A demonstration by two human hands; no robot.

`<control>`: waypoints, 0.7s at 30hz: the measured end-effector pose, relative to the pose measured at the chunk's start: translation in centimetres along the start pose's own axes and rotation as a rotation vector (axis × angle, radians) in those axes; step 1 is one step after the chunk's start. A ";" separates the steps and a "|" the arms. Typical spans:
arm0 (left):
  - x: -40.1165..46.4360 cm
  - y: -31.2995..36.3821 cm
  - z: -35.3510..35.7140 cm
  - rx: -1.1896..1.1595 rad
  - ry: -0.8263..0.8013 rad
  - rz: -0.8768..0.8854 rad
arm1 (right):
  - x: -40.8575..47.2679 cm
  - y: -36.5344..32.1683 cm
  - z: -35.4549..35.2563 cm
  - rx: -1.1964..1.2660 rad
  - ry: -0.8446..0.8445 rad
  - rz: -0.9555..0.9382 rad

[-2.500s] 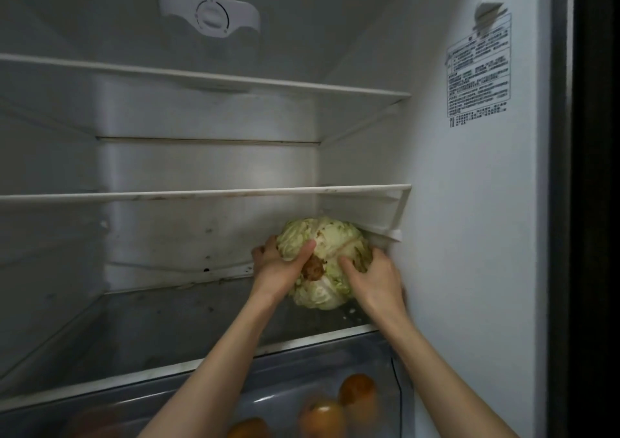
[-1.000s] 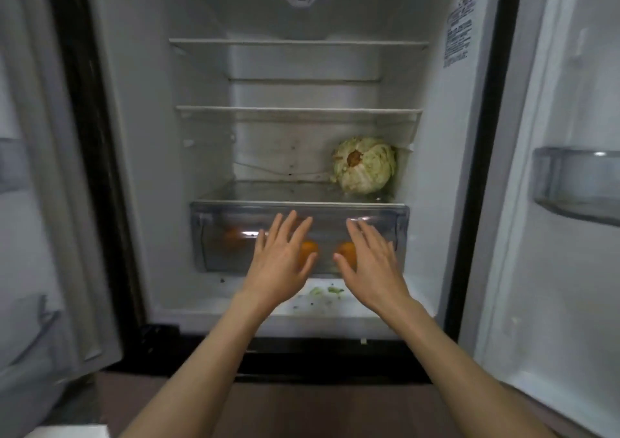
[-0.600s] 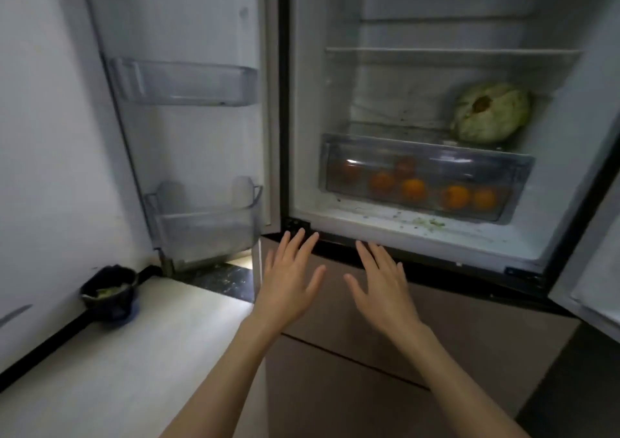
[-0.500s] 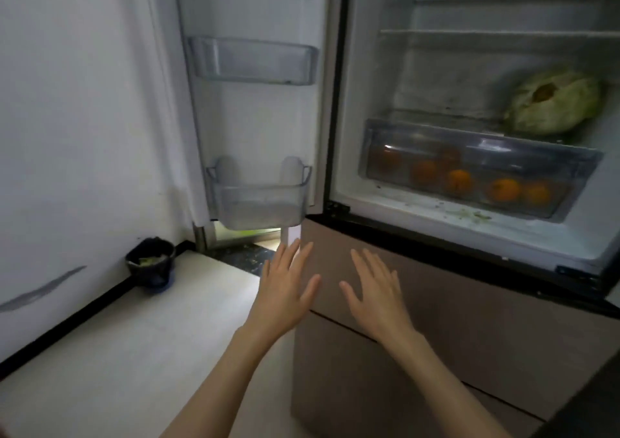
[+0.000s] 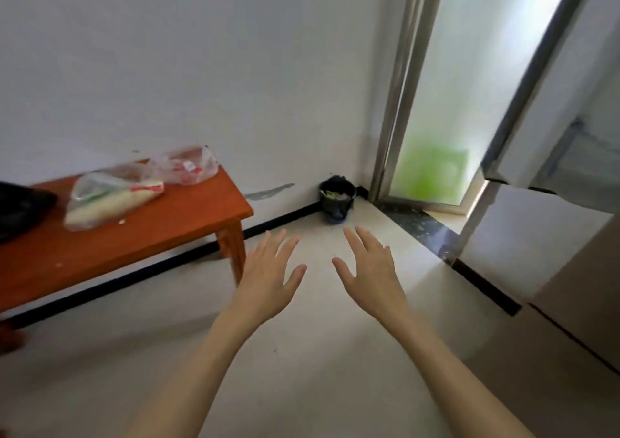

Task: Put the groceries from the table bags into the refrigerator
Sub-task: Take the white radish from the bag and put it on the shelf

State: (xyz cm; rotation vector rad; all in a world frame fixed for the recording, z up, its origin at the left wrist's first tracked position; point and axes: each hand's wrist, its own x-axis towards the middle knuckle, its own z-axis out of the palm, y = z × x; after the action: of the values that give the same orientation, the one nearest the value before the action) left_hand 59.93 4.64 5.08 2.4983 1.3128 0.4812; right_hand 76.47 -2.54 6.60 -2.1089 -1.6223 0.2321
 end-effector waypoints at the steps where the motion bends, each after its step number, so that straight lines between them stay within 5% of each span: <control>1: -0.3 -1.9 -0.8 0.006 0.012 -0.046 | 1.1 -1.7 1.2 0.004 -0.020 -0.038; 9: 0.1 -14.5 -4.9 0.032 0.042 -0.338 | 9.7 -11.7 9.7 0.092 -0.139 -0.256; 21: 10.9 -30.7 -9.4 0.082 0.098 -0.538 | 28.6 -21.4 17.6 0.121 -0.268 -0.413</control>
State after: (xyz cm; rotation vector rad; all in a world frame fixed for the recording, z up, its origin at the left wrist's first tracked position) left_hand 39.12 31.42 3.35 2.0686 1.9855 0.4281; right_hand 59.01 33.22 5.10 -1.6606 -2.0972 0.4761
